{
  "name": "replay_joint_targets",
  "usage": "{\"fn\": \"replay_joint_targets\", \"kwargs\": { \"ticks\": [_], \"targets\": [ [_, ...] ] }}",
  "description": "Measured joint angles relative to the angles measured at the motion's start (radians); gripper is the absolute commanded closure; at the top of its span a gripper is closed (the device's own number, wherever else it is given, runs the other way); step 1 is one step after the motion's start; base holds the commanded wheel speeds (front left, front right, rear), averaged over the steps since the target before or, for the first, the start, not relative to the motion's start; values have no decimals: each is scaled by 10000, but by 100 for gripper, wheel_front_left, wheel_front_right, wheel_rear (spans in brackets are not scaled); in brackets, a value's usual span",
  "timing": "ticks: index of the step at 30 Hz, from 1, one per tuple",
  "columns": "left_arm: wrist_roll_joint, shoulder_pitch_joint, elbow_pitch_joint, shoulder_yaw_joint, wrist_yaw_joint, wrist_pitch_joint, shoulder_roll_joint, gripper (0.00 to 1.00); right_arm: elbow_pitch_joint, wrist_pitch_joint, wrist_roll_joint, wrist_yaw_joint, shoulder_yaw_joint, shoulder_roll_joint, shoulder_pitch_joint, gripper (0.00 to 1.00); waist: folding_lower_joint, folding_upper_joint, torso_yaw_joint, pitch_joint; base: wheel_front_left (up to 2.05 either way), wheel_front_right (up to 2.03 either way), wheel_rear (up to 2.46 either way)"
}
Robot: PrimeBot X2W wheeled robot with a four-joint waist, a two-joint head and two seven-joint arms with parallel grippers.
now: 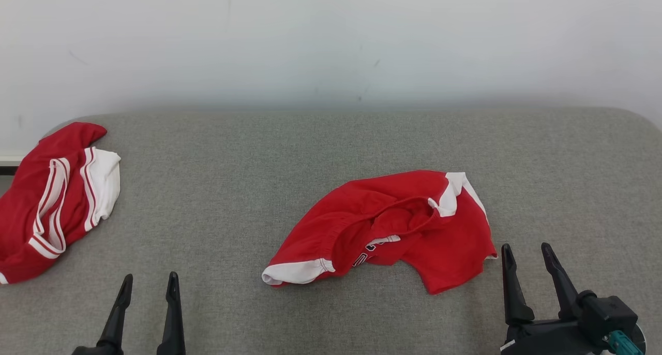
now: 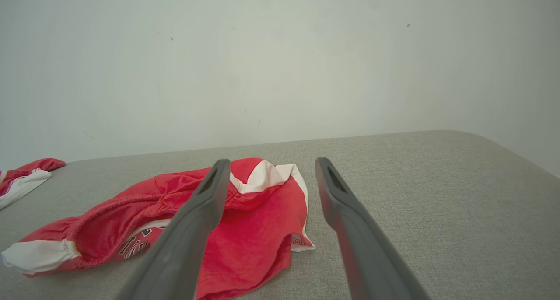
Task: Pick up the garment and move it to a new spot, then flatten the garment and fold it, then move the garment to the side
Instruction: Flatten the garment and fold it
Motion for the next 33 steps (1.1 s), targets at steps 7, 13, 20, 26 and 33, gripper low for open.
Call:
{"fn": "replay_joint_targets", "kwargs": {
  "ticks": [7, 13, 20, 26, 33],
  "targets": [
    [38, 0, 90, -6, -8, 0, -13, 0, 31, 0, 17, 0, 29, -29, 0, 0, 0, 0, -43, -22, 0, 0, 0],
    [249, -350, 343, -692, -52, 0, 69, 0, 63, 2, 56, 0, 52, -31, -12, 0, 0, 0, -67, 2, 0, 0, 0],
    [117, -1695, 1131, -2380, -67, 0, 418, 0, 150, 0, 90, 0, 249, -31, -114, 0, 0, 0, -269, 90, 0, 0, 0],
    [-90, -2840, 2330, -3632, -67, 0, 476, 0, 203, 0, 163, 0, 332, -25, -233, 0, 1, 1, -611, 235, 0, 0, 0],
    [-165, -3825, 3689, -4456, -69, 305, 460, 0, 92, 0, 176, 0, 251, 21, -433, 0, 1, 1, -1100, 605, 0, 0, 0]
  ]
}}
